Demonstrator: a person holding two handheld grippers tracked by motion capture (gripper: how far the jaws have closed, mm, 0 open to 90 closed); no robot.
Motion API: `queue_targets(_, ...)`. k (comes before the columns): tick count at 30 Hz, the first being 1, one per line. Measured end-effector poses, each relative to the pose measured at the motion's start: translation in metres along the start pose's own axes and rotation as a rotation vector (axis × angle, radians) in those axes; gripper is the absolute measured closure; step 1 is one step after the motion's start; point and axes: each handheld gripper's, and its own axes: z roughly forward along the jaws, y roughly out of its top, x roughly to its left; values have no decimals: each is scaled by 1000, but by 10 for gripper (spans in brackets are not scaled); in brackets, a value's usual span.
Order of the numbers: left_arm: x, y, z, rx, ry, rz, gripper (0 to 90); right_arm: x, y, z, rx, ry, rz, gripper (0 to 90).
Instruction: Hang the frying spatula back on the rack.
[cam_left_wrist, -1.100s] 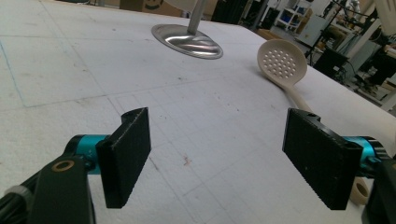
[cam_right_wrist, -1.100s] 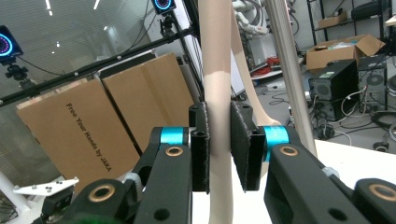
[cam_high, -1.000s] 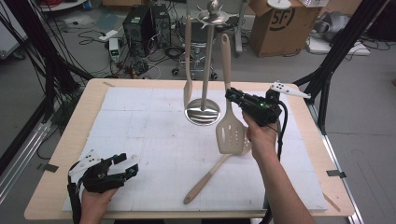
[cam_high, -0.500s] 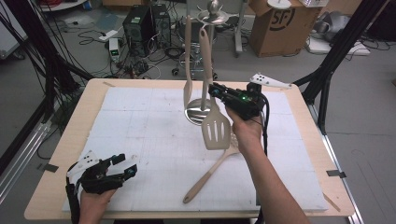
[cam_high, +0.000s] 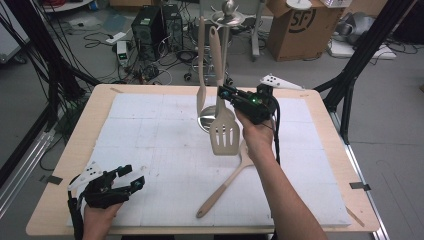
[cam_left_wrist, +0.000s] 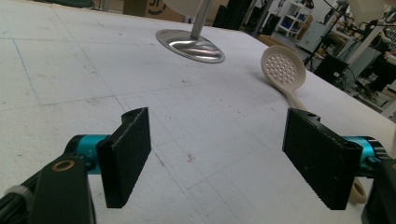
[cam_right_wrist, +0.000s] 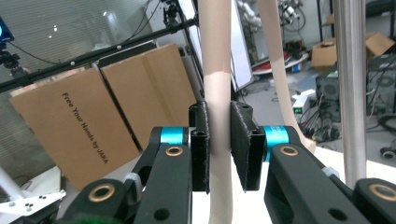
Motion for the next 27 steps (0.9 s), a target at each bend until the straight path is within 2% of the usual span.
queue_targets(4,-1,0,0,6,-3,4,243,-6,-1,1,28,-28,28,786)
queue_targets(7,0,0,0,2,0,1,243,-9,-1,3,29,-36,19,783)
queue_targets(9,0,0,-1,1,0,0,243,-10,-2,5,33,-27,32,774)
queue_targets(12,-1,0,-1,0,-2,2,243,-12,-3,6,32,-75,27,749)
queue_targets(15,-1,1,0,-4,-4,-4,243,-18,-3,3,4,-111,59,649)
queue_targets(17,0,1,0,-3,-7,2,243,-20,-2,0,-17,-122,73,647)
queue_targets(22,-1,2,4,-3,-11,1,243,-22,4,-8,-69,-116,89,630)
queue_targets(27,0,2,7,2,-17,3,243,-20,9,-10,-115,-101,86,629)
